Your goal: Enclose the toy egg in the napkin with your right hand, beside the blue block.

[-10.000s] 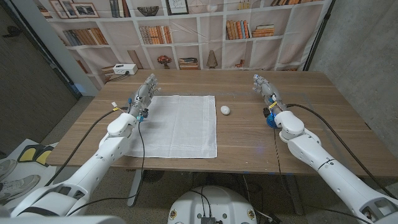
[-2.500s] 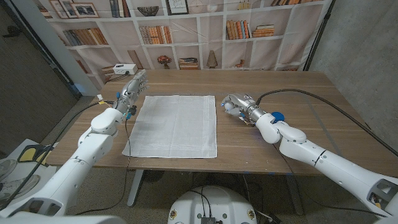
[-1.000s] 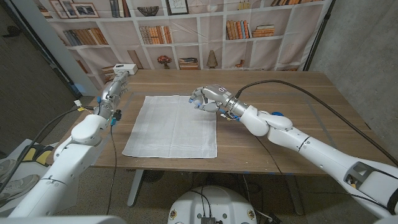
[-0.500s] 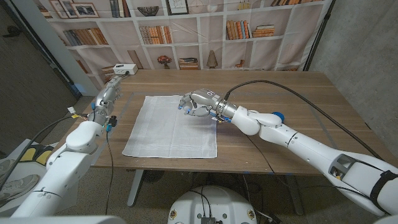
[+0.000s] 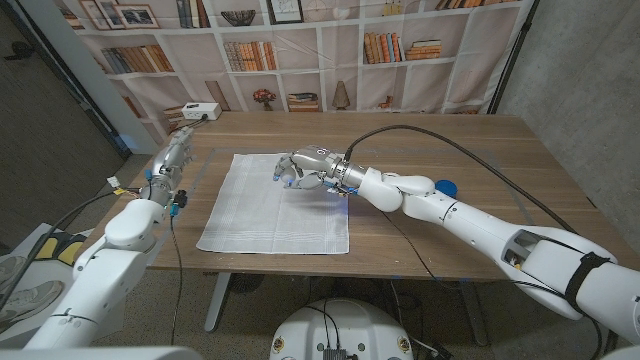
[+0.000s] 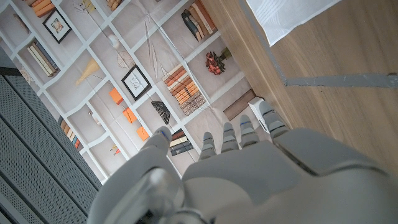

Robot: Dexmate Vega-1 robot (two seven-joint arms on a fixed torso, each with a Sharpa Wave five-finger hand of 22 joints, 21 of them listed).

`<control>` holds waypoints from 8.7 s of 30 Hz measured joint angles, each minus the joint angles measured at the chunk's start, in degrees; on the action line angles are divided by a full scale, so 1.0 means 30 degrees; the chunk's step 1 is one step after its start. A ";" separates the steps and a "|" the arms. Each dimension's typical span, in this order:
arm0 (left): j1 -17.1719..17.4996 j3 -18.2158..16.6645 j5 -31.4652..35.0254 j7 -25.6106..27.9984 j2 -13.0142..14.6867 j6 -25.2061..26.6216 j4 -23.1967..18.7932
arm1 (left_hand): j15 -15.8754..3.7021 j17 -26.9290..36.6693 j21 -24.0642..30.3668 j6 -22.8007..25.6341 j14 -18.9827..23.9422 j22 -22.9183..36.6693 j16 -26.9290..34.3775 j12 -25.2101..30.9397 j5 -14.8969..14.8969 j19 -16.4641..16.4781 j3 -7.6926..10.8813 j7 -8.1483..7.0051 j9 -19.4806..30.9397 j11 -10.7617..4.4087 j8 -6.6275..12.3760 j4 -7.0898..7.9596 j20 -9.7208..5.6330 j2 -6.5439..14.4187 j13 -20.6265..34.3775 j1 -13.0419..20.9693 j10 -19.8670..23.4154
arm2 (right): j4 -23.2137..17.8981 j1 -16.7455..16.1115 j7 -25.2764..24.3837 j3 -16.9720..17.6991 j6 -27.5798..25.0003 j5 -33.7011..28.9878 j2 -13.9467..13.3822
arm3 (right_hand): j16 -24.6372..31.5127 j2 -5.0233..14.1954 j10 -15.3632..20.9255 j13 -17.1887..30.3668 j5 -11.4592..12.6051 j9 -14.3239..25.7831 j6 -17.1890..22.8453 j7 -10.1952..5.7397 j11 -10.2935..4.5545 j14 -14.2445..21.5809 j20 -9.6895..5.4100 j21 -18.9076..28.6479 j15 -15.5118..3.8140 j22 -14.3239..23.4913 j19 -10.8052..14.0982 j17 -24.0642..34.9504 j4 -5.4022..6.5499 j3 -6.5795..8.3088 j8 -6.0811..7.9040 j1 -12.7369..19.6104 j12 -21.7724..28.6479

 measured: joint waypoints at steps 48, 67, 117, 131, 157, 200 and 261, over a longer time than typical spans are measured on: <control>-0.2678 0.1794 -0.0152 -0.0845 0.0440 0.0045 0.1887 | -0.0001 0.0000 -0.0207 0.0003 0.0002 -0.0002 0.0002 0.0001 0.0000 0.0002 0.0078 0.0000 0.0000 -0.0002 0.0000 -0.0078 0.0000 -0.0024 0.0045 -0.0176 0.0002 | 1.0971 0.4960 0.0860 -0.4611 0.1841 0.0167 0.4566 | -0.5483 0.1510 -0.2920 -0.1178 0.0149 -0.0016 -0.2278 -0.0066 0.0890 -0.0294 0.0053 0.0180 -0.0699 -0.2751 -0.4371 -0.2169 0.0858 -0.0281 -0.1955 -0.0006 -0.2185; -0.3174 0.2182 -0.0399 -0.1015 0.0527 -0.0380 0.2281 | -0.0001 0.0001 -0.0278 0.0004 0.0002 -0.0001 0.0002 0.0001 0.0000 0.0002 0.0156 0.0000 0.0000 0.0100 0.0000 -0.0156 -0.0001 -0.0024 0.0043 -0.0175 -0.0101 | 0.6492 0.4299 0.5548 -0.3847 -0.0521 0.0796 0.2317 | -0.8146 0.0948 -0.7223 -0.2272 0.0913 -0.0685 -0.6922 -0.1355 0.0097 -0.3842 0.3513 -0.4157 -0.2772 -0.3013 -0.9295 -0.2875 0.2284 -0.3241 -0.3519 -0.4661 -0.5268; -0.3395 0.2699 -0.0717 -0.1090 0.0669 -0.0245 0.2357 | -0.0001 0.0000 -0.0422 0.0003 0.0002 -0.0002 0.0002 0.0002 0.0000 0.0142 0.0211 0.0000 -0.0001 0.0032 0.0000 -0.0210 0.0001 -0.0101 0.0042 -0.0251 -0.0168 | 0.4495 0.1330 0.8662 0.1406 -0.2109 0.8692 0.1518 | -0.8198 0.2072 -1.0969 -0.2575 0.1624 -0.1571 -1.2843 -0.1255 0.0603 -0.8064 0.4558 -0.9361 -0.2091 -0.2912 -1.1512 -0.3622 0.3600 -0.5710 -0.2798 -0.9315 -0.6349; -0.2832 0.2775 -0.0846 -0.0698 0.0499 0.0289 0.1695 | -0.0002 0.0001 -0.0498 0.0004 0.0002 -0.0002 0.0002 0.0001 0.0000 0.0142 0.0210 0.0000 0.0000 0.0032 0.0000 -0.0211 0.0001 -0.0100 0.0042 -0.0251 -0.0167 | 0.3697 0.0780 0.5750 0.2098 -0.3806 0.7988 0.1474 | -0.8143 0.3500 -0.9826 -0.2793 0.0848 -0.1595 -1.1471 -0.1357 0.0595 -0.8103 0.2808 -1.0174 -0.2453 -0.2911 -1.1204 -0.4033 0.3005 -0.4954 -0.2651 -0.8439 -0.6174; -0.2273 0.2959 -0.0631 -0.0315 0.0092 0.0058 0.1226 | -0.0001 0.0000 -0.0498 0.0003 0.0002 -0.0002 0.0002 0.0001 0.0000 0.0214 0.0289 0.0000 -0.0001 0.0032 0.0000 -0.0289 0.0074 -0.0176 0.0041 -0.0327 -0.0167 | 0.4063 0.2393 0.2887 0.0544 -0.8656 0.3500 0.1354 | -0.8999 0.3245 -1.2392 -0.2656 0.0681 -0.1591 -1.2534 -0.1325 0.0774 -1.1325 0.2379 -1.1801 -0.1663 -0.2862 -1.3511 -0.4208 0.2342 -0.5196 -0.3245 -0.8691 -0.6766; -0.3391 0.3531 -0.0358 -0.0992 0.0339 -0.0543 0.2222 | -0.0071 0.0000 -0.0638 0.0003 0.0073 -0.0002 0.0002 0.0002 0.0000 0.0454 0.0368 0.0000 0.0000 -0.0036 0.0000 -0.0368 0.0102 -0.0277 0.0041 -0.0427 -0.0235 | 0.7698 0.3451 0.1991 -0.1702 -1.3732 0.2080 0.2241 | -0.7831 0.1869 -0.9745 -0.2801 0.1087 -0.1276 -0.8170 0.0055 0.1279 -0.7614 0.0306 -1.1597 -0.2555 -0.2913 -0.8143 -0.5271 0.1439 -0.5978 -0.1809 -0.9153 -0.5546; -0.2247 0.2999 -0.0276 -0.1281 0.0571 -0.0742 0.0905 | -0.0071 0.0000 -0.0791 -0.0066 0.0072 -0.0002 0.0003 0.0001 0.0000 0.0553 0.0367 -0.0069 0.0000 -0.0034 0.0000 -0.0367 0.0000 -0.0325 0.0041 -0.0678 -0.0234 | -0.3988 -0.2420 -0.2887 0.1138 -1.1939 0.0514 -0.2700 | -0.6855 0.4345 -0.3027 -0.3373 0.0884 -0.1116 -0.0226 -0.0307 -0.0664 -0.3697 -0.0172 -1.2637 -0.2726 -0.2865 -0.7118 -0.5801 0.0110 -0.1479 0.2446 -0.2441 -0.4567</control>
